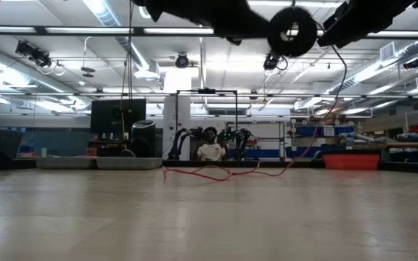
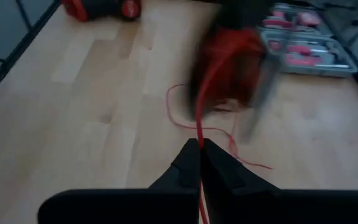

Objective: Coil cords
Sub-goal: Coil the red wire on the black spool

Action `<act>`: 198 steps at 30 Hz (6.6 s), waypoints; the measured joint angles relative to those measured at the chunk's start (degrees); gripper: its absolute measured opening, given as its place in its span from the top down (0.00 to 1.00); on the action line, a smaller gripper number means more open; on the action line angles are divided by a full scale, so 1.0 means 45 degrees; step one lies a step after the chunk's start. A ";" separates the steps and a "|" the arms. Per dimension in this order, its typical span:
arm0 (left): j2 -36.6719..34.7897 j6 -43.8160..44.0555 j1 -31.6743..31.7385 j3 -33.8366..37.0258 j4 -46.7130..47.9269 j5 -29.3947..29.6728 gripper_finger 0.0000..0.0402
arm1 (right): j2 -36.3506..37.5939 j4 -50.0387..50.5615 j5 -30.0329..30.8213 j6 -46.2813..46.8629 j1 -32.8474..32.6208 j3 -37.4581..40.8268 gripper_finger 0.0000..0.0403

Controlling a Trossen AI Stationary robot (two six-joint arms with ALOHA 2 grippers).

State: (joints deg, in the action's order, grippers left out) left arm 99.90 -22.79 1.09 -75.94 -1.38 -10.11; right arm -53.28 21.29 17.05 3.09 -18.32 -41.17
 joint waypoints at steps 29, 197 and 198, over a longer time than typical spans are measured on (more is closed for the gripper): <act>0.0000 -0.2774 -0.0948 0.0000 -0.3005 -0.1168 1.00 | -0.1193 -0.2350 -0.2175 -0.1495 0.1540 0.0040 0.89; 0.2189 -0.0362 -0.1649 0.0068 -0.7245 -0.3823 1.00 | -0.0437 -0.8165 -0.3117 -0.1739 0.2058 0.4216 1.00; 0.2297 -0.0142 -0.1563 0.0063 -0.7493 -0.4009 1.00 | -0.0437 -0.8209 -0.3117 -0.1830 0.2141 0.4216 1.00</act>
State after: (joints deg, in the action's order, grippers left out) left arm 110.23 -23.43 -5.94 -75.66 -35.10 -28.15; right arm -55.24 -15.65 3.03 -5.15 -8.68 -22.20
